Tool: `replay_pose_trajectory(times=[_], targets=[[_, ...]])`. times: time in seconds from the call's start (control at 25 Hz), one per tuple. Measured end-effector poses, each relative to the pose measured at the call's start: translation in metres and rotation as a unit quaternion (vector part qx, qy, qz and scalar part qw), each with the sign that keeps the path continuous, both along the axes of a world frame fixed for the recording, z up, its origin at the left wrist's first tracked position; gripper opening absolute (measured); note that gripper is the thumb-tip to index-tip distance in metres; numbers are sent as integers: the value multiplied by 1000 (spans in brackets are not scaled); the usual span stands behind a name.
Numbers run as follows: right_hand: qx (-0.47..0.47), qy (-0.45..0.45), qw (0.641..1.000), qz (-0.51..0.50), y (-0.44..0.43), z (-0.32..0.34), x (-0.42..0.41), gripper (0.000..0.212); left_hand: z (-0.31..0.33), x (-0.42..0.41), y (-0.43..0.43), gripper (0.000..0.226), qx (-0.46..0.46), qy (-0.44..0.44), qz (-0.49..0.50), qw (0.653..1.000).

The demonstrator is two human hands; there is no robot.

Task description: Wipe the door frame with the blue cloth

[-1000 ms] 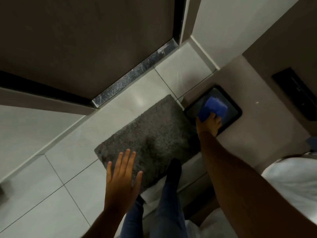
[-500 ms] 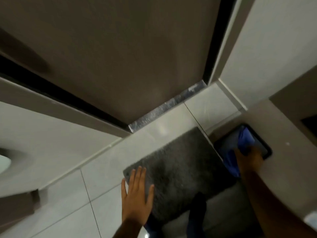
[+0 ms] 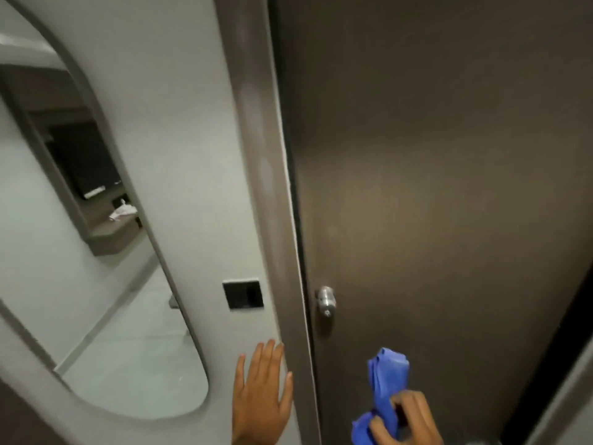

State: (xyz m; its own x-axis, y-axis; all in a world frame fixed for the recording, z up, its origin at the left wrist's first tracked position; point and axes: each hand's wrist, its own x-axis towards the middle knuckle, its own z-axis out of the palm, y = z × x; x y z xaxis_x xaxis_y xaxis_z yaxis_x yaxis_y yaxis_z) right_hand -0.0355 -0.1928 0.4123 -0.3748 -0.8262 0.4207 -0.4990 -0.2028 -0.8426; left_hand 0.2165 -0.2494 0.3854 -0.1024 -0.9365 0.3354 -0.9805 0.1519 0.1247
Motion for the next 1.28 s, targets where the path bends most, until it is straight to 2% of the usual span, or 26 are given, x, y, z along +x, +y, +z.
replay_pose_trajectory(times=[0.12, 0.2, 0.36, 0.44, 0.52, 0.64, 0.8, 0.88, 1.0, 1.16, 1.28], targets=[[-144, 50, 988, 27, -56, 71, 51, 20, 102, 47, -54, 63, -121, 18, 18, 992], [-212, 79, 972, 69, -94, 137, 84, 21, 177, 59, -91, 64, -200, 15, 23, 979], [-235, 138, 957, 101, -170, 228, 141, 31, 304, 70, -159, 66, -345, 52, 34, 937], [-238, 178, 952, 69, -202, 253, 160, 30, 354, 75, -190, 68, -387, 74, 29, 918], [-283, 231, 931, 28, -230, 261, 166, 26, 386, 76, -219, 70, -407, 59, 27, 911], [-330, 311, 891, 1, -265, 244, 164, 29, 390, 80, -256, 66, -453, 25, 17, 891], [-288, 379, 879, -33, -286, 240, 168, 82, 376, 88, -276, 66, -481, -10, -10, 877], [-284, 399, 868, -81, -288, 267, 176, 87, 377, 88, -276, 67, -487, -4, -22, 873], [-293, 381, 870, -108, -292, 356, 182, 81, 377, 84, -273, 78, -506, 15, -27, 862], [-336, 371, 860, -100, -295, 504, 179, 79, 376, 87, -270, 73, -497, 15, -26, 867], [-364, 387, 835, -142, -295, 584, 176, 75, 377, 86, -269, 68, -496, 16, -28, 868]])
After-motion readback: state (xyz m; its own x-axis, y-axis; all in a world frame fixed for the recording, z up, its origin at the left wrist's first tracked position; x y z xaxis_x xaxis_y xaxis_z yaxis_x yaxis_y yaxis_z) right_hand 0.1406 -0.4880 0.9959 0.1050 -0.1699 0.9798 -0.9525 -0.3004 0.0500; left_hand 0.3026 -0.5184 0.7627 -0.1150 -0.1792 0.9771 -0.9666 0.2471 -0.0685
